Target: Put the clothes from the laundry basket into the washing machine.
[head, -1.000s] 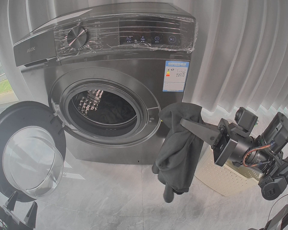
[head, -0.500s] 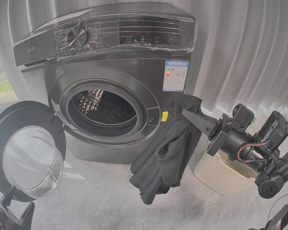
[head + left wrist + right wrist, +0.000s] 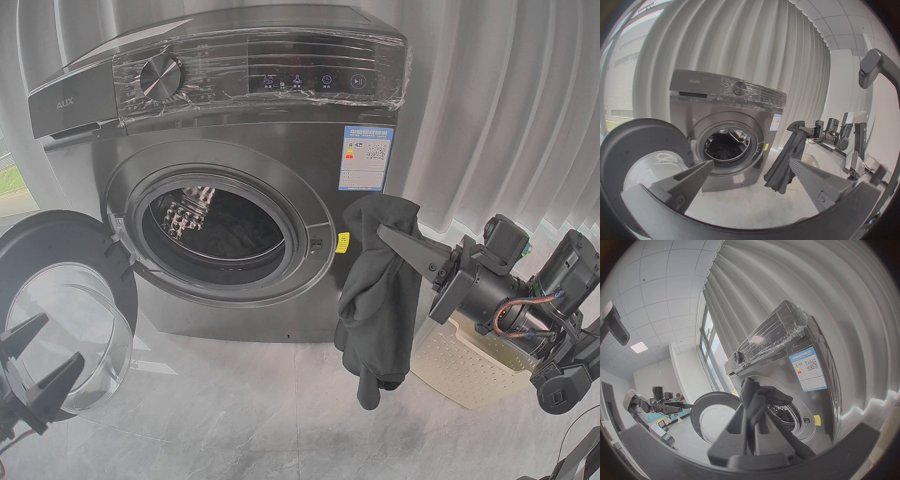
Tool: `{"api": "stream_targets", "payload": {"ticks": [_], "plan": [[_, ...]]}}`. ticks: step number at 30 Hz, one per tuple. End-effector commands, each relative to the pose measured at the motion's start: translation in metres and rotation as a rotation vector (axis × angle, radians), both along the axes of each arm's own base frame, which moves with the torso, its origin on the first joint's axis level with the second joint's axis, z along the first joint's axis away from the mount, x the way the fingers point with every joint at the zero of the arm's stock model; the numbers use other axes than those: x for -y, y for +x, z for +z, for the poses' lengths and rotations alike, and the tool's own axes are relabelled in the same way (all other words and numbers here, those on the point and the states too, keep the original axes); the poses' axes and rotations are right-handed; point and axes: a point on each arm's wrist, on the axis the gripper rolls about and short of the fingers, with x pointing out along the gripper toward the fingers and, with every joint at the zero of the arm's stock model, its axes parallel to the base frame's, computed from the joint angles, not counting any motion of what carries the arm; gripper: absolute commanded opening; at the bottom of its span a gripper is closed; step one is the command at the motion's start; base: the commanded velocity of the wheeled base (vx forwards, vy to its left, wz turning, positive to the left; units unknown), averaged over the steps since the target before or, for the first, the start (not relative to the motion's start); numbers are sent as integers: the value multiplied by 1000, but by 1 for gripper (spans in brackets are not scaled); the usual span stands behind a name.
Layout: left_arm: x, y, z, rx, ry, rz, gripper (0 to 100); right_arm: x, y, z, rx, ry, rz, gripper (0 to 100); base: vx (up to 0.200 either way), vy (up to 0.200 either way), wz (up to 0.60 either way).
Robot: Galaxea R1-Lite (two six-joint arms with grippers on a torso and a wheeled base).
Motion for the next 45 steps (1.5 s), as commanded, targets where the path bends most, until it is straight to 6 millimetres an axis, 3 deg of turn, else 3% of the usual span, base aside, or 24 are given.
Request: {"api": "stream_targets", "payload": {"ticks": [1, 8, 15, 29, 37, 45], "plan": [[24, 48, -3, -157, 39, -184, 100, -4, -3, 2, -1, 12, 7, 0, 0, 0, 0], [49, 87, -1, -204, 59, -251, 100, -9, -5, 6, -7, 35, 30, 0, 0, 0, 0], [74, 124, -17, -216, 63, -295, 100, -13, -6, 9, -48, 74, 60, 0, 0, 0, 0], [112, 154, -42, -224, 95, -398, 100, -33, 1, 17, -32, 100, 105, 0, 0, 0, 0], [127, 178, -60, 11, 240, -518, 100, -34, 2, 17, -48, 111, 112, 0, 0, 0, 0], [144, 191, -84, 15, 227, -561, 100, -37, 5, 16, -46, 112, 113, 0, 0, 0, 0]]}}
